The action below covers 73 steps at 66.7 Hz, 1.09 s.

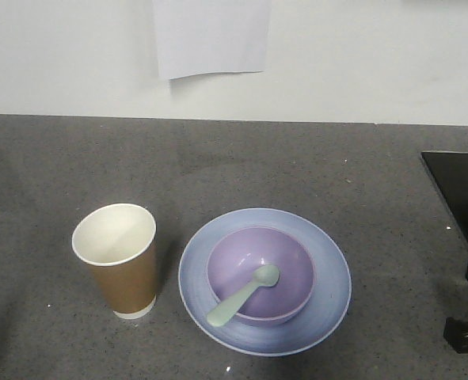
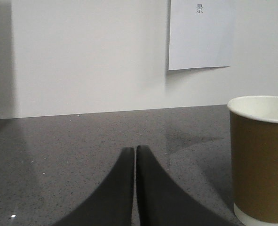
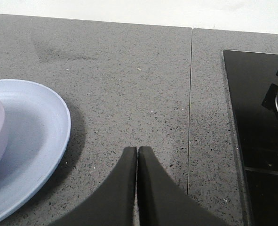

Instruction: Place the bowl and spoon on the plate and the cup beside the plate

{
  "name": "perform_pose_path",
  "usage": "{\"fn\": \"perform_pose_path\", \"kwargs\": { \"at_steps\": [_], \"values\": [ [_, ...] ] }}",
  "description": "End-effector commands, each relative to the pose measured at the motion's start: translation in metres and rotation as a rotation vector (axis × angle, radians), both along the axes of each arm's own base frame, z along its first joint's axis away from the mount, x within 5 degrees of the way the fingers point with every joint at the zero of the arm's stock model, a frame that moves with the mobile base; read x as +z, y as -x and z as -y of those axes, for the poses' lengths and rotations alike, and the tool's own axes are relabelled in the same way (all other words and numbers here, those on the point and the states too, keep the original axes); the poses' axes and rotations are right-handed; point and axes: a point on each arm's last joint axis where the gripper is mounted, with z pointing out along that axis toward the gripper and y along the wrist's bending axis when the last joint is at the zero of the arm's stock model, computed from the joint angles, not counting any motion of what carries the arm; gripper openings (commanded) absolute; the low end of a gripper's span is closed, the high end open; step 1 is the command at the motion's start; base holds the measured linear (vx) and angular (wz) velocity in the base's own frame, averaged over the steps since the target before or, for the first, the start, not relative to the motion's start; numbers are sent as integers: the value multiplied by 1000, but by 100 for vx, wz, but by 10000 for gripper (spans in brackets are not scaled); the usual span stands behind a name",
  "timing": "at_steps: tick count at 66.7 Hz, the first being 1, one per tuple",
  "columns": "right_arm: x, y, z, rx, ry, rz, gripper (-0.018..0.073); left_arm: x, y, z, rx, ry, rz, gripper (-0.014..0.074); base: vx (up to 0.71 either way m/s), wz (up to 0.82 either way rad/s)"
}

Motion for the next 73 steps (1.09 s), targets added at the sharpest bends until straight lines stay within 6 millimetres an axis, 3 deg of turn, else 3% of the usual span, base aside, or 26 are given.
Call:
{"fn": "perform_pose_path", "kwargs": {
  "at_steps": [1, 73],
  "values": [
    [13, -3, -3, 34, 1, 64, -5, -6, 0, -2, 19, 4, 25, -7, 0, 0],
    [13, -3, -3, 34, 1, 64, -5, -8, 0, -1, 10, 83, -4, -7, 0, 0]
  ]
}}
